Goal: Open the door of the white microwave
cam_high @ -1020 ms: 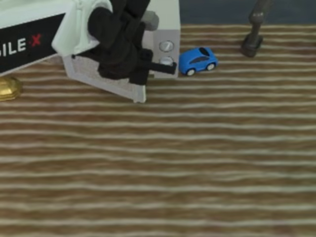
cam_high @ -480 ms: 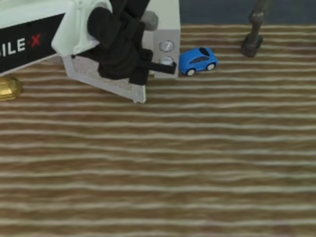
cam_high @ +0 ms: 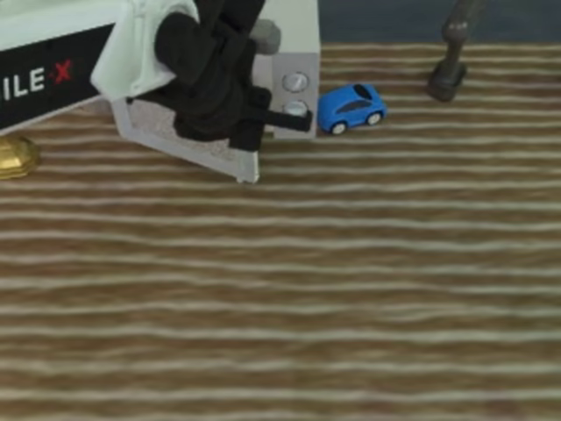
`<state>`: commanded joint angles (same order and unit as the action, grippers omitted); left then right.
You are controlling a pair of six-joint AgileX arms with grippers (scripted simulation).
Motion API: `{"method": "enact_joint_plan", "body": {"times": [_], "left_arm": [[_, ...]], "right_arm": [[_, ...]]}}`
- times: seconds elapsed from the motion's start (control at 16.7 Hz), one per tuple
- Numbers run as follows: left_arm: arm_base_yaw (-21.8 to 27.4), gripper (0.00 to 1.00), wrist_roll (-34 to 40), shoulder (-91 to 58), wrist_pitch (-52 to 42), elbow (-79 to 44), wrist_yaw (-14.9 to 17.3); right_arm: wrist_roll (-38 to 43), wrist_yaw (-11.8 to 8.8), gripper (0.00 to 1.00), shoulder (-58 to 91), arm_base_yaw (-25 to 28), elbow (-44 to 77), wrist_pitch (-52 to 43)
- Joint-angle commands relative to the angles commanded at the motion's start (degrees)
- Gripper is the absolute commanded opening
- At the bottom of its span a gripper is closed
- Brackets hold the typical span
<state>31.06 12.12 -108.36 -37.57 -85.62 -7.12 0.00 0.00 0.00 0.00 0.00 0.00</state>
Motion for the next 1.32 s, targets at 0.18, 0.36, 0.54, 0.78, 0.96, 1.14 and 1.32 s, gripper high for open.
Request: {"method": "enact_joint_plan", "body": {"times": [0.18, 0.36, 0.54, 0.78, 0.96, 1.14, 1.32], "left_arm": [[0.3, 0.0, 0.1, 0.0, 0.1, 0.2, 0.4], [-0.6, 0.0, -2.8, 1.9, 0.9, 2.5, 1.7], [-1.6, 0.0, -6.3, 3.9, 1.7, 5.4, 3.5], [-1.8, 0.0, -7.1, 4.6, 2.0, 6.0, 4.1], [-1.8, 0.0, -7.1, 4.6, 2.0, 6.0, 4.1], [-1.8, 0.0, -7.1, 4.6, 2.0, 6.0, 4.1], [-1.8, 0.0, -7.1, 4.6, 2.0, 6.0, 4.1]], "right_arm": [[0.0, 0.0, 1.0, 0.0, 0.0, 0.0, 0.0], [0.0, 0.0, 1.0, 0.0, 0.0, 0.0, 0.0], [0.0, 0.0, 1.0, 0.0, 0.0, 0.0, 0.0], [0.0, 0.0, 1.0, 0.0, 0.0, 0.0, 0.0], [0.0, 0.0, 1.0, 0.0, 0.0, 0.0, 0.0], [0.0, 0.0, 1.0, 0.0, 0.0, 0.0, 0.0], [0.0, 0.0, 1.0, 0.0, 0.0, 0.0, 0.0]]}}
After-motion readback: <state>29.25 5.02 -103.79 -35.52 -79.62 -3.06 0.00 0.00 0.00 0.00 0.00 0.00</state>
